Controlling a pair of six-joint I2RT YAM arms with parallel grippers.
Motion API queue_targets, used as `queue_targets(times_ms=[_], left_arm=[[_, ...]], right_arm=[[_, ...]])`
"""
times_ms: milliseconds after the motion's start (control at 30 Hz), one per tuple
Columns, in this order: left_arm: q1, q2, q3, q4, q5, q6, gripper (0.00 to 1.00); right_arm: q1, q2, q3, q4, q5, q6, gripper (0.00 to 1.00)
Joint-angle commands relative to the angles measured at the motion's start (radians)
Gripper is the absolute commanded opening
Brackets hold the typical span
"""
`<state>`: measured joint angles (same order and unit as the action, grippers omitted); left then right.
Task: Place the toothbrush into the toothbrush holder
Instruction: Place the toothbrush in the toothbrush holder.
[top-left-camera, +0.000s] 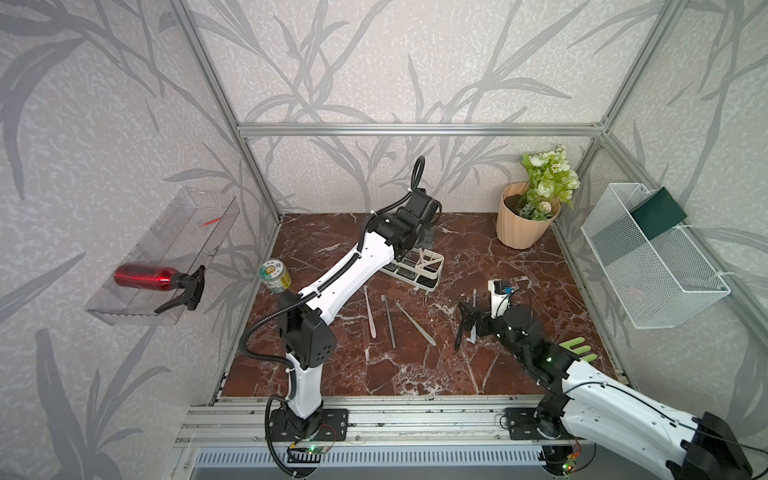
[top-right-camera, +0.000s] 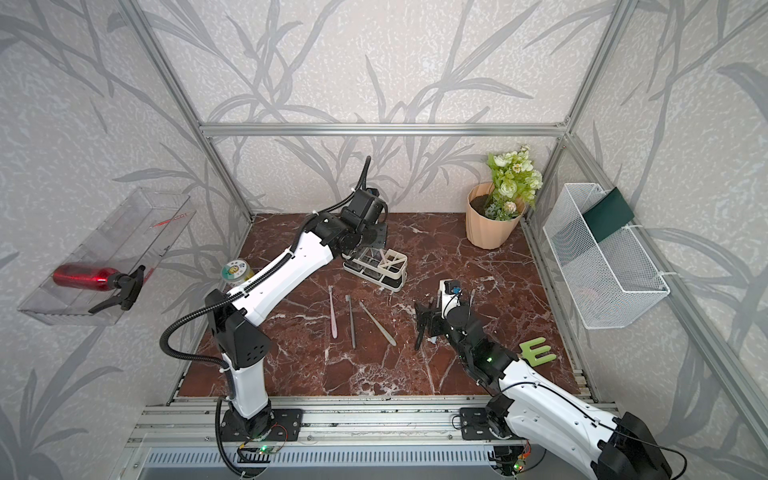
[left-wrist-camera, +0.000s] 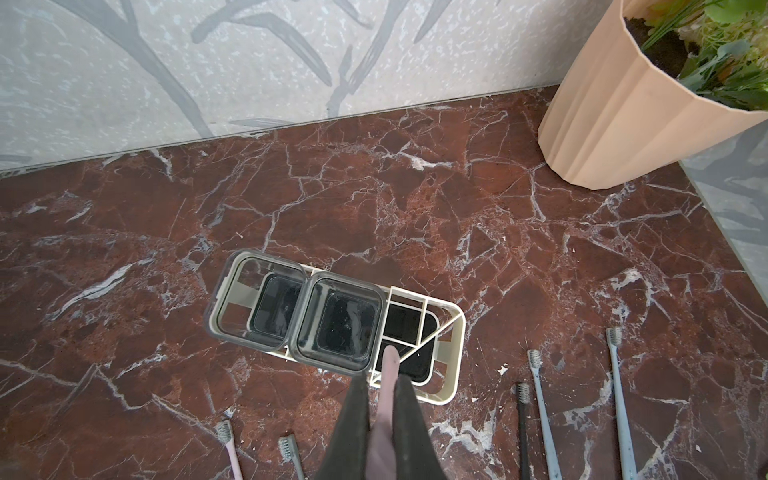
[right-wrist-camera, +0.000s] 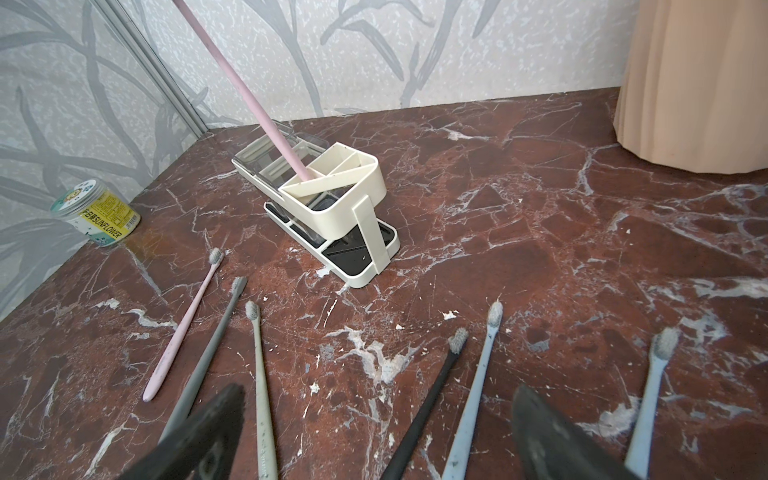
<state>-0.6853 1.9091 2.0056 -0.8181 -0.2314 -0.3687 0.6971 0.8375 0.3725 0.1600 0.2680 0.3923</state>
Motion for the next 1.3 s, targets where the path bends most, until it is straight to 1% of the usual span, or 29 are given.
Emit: queue_targets(times_ms=[0, 200, 733, 933, 1267], left_arm=[[-0.003, 0.001, 0.015, -0.027, -0.033, 0.023, 0.0], [-0.019, 0.039, 0.025, -0.058, -0.039, 0.033, 0.0], [-0.034, 0.069, -0.062, -0.01, -0.051, -0.001, 0.0], [-0.034, 0.076, -0.106, 0.022, -0.026, -0.026, 0.0], [-0.037, 0.113, -0.092, 0.015, -0.01, -0.04, 0.0]], right_arm=[[-0.006, 0.003, 0.002, 0.027, -0.009, 0.0, 0.99], [-0.005, 0.019, 0.008, 0.028, -0.027, -0.001, 0.99], [-0.005, 0.055, 0.02, 0.032, -0.047, -0.004, 0.99], [-0.005, 0.06, 0.021, 0.033, -0.05, -0.003, 0.99], [-0.006, 0.064, 0.024, 0.032, -0.055, -0.006, 0.99]])
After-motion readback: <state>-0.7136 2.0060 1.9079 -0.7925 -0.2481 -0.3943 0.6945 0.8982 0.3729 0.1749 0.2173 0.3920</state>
